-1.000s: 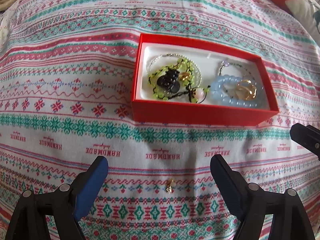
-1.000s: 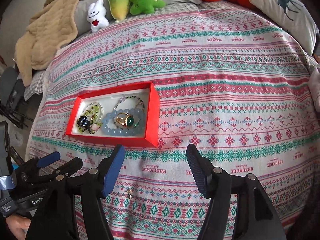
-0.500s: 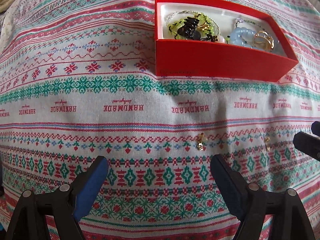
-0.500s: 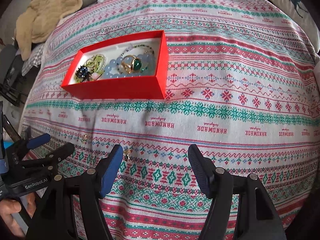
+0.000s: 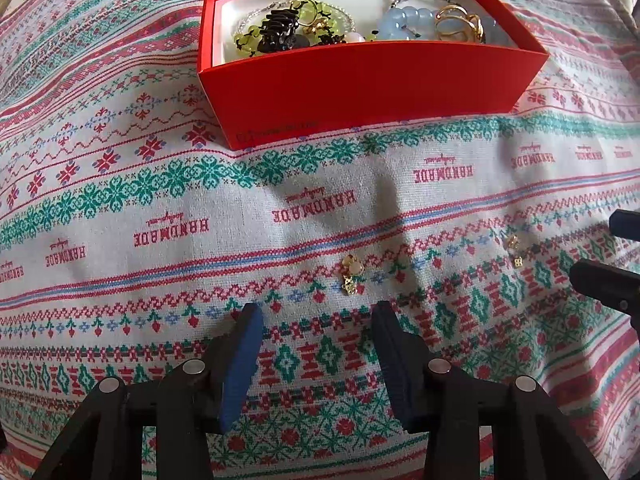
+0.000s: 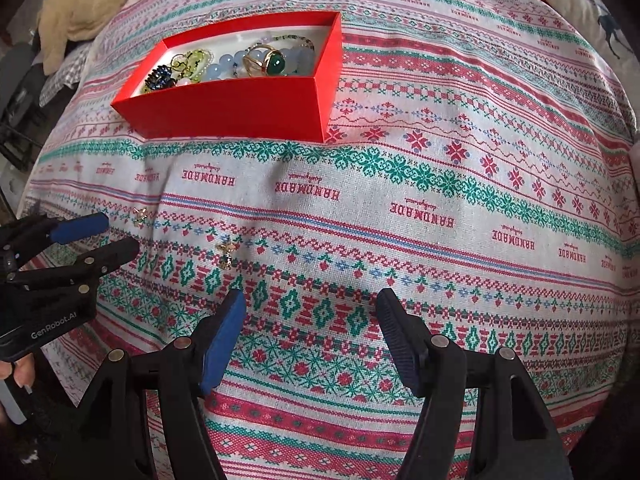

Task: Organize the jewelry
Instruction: 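Move the left tool to another small gold charm and grasp it, then lift the charm with the left tool while the right tool grasps a small gold earring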

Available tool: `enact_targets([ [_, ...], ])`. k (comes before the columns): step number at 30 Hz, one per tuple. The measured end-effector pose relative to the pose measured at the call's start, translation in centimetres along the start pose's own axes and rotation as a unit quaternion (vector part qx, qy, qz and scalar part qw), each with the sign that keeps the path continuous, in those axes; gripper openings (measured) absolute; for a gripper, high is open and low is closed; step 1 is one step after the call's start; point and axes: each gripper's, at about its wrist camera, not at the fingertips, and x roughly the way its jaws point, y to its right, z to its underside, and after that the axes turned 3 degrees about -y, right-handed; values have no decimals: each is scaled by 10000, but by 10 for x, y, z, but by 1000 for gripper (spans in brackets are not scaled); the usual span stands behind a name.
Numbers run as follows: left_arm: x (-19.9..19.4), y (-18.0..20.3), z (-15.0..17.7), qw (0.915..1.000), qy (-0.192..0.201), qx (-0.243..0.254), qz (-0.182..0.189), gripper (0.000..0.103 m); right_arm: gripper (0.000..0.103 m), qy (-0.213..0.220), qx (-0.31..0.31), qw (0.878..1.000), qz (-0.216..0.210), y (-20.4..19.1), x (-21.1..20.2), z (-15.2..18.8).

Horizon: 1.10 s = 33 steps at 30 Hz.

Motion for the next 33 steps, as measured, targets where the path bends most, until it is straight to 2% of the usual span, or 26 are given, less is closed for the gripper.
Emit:
enact_targets([
  [3,2,3,-6,9999,59,23,108,42,70,17,6,10000,-19,0,-1,0],
  [9,11,15,-24,9997,141,136,141,26,70,49,38,10000,-30,3,-4,0],
  [13,15,20,-37,9998,128,-12,174,5,70,23,82,9999,-70,3,-3,-1],
  [14,16,19,-39,9997,112,-66,193,3,70,13,102,9999,-90,3,-2,-3],
  [18,11,3,-43,9981,116,-439,426,2,70,0,221,9995,-219,5,-1,-8],
  [27,-7,-8,-45,9937,441,-876,549,2,69,22,359,9972,-657,2,-1,-18],
  [28,-7,-8,-44,9934,453,-894,553,2,67,7,365,9966,-734,1,0,-19],
  [30,-10,-13,-42,9933,458,-915,529,2,45,-49,302,9963,-802,-8,4,-20],
  [33,-10,-18,-41,9928,437,-971,544,2,31,-77,183,9969,-764,-16,10,-20],
])
